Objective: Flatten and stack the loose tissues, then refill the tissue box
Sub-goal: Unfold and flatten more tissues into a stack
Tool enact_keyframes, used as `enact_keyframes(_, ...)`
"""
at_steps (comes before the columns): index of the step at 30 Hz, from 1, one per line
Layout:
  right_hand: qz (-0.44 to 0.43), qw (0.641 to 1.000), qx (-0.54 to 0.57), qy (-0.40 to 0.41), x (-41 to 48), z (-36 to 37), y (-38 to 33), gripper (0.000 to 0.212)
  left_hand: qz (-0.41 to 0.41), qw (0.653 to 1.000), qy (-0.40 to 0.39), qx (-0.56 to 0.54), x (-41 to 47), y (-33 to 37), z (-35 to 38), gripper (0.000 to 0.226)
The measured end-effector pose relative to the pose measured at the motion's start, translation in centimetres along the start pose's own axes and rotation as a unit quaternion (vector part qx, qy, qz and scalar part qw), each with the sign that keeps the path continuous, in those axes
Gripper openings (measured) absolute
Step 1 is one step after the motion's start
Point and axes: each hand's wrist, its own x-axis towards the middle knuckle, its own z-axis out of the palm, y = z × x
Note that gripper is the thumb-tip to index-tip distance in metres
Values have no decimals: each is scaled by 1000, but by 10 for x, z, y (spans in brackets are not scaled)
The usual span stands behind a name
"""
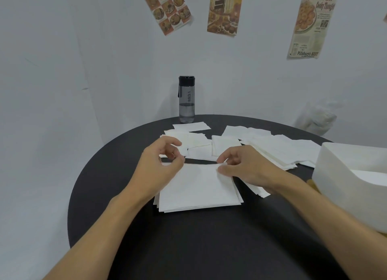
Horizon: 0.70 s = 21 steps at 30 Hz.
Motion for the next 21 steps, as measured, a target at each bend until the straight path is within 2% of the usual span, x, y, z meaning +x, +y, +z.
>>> enact_keyframes(4,-21,996,-90,-3,3,1,9,12,0,983,-161,90,-1,-7,3,15)
enact_keyframes(6,-23,996,-89,-1,6,1,12,10,3,969,-216,123,-1,-11,5,22)
enact_keyframes(9,-14,994,-81,73,25,-2,15,9,4,961,-234,145,-1,-14,6,35)
enact_keyframes(13,16,977,-171,127,72,-13,29,21,3,960,-236,152,2,-18,6,39)
enact_keyframes(17,75,940,-313,112,97,-27,59,30,8,960,-238,148,6,-25,6,41)
enact_keyframes(21,131,930,-339,58,109,-35,77,35,17,960,-239,146,8,-28,7,43)
